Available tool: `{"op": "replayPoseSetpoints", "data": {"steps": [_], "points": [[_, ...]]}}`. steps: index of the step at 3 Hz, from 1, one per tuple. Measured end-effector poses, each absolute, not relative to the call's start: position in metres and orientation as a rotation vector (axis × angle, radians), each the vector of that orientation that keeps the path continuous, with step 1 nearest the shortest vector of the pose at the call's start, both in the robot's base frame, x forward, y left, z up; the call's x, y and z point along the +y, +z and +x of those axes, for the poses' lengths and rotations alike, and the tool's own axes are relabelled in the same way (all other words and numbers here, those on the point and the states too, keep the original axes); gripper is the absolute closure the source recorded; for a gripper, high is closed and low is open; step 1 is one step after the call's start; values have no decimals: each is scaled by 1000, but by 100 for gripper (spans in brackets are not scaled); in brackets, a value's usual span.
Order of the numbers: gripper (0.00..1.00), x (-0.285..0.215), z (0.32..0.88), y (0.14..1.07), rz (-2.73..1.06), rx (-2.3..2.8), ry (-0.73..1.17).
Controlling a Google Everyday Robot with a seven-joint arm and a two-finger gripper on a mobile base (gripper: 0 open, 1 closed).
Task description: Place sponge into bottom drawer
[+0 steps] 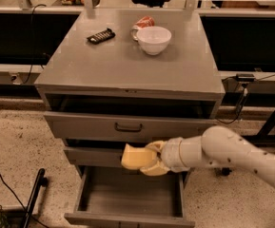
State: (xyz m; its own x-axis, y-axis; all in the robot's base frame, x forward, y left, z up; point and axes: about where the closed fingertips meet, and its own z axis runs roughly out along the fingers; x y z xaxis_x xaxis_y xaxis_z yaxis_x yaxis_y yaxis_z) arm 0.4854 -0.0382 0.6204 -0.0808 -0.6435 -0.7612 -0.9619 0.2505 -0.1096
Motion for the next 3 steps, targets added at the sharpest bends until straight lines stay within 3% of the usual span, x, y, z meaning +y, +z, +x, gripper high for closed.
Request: {"op": "replayPoseSetpoints", "data": {"steps": [1, 3], "points": [[100, -49, 481, 537, -1521, 1747, 584], [100, -52, 472, 461, -1480, 1653, 730]]}}
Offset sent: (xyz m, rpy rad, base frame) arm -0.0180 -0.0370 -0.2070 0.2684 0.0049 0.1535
